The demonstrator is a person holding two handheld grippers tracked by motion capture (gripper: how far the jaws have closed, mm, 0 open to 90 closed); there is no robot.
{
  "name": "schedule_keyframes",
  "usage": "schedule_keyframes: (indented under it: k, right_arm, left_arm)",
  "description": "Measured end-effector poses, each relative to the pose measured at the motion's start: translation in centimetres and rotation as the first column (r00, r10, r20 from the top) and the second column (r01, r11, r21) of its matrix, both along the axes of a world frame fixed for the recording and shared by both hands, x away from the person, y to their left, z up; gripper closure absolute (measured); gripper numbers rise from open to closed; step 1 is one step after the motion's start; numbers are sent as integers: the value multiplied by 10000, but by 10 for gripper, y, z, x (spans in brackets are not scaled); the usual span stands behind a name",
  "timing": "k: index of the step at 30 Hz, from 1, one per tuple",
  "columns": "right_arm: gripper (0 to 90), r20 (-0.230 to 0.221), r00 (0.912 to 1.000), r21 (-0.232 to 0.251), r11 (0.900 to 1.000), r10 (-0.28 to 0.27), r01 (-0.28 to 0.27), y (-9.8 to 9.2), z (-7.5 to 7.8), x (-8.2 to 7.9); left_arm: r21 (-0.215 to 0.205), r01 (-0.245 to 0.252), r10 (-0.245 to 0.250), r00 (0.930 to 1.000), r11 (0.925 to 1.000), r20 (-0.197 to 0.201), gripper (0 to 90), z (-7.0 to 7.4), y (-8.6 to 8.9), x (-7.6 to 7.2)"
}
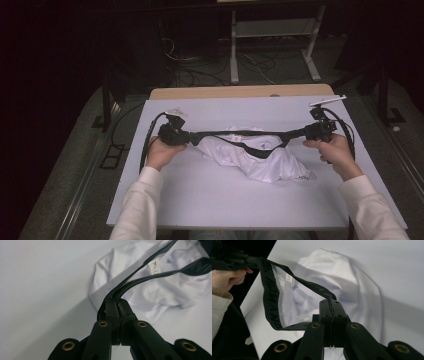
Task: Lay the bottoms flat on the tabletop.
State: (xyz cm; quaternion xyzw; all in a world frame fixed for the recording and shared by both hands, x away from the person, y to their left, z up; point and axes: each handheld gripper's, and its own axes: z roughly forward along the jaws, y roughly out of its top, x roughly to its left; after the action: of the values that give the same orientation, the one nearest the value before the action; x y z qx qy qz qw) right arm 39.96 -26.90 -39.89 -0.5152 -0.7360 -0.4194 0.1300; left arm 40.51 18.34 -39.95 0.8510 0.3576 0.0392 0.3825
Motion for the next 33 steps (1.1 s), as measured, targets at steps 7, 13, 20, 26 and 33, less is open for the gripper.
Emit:
schedule_keyframes:
  k: [7,13,20,26,33]
  right_arm:
    - [753,518,9964,457,9969,-664,640,-4,-34,8]
    - [659,1700,9805,606,9941,-991,900,-10,-38,0]
    - [566,2326,9667,640,9935,-1068,944,-15,-37,-7]
    - [444,2710,9558,788,9922,-1144,965,-17,-32,-15]
    - [328,3086,9426,1331,9870,-1274,899,-28,-24,-21]
  left_arm:
    - [-287,-586,586,9983,9979,-19,877,-26,-5,10]
    - [-479,-606,621,9976,9970,298,877,-31,-5,10]
    - [-789,-657,676,9975,9947,210,877,-38,-3,5]
    - [-743,-621,643,9975,9953,277,876,-36,-3,4]
    - [-773,-708,735,9968,9945,327,876,-36,-3,4]
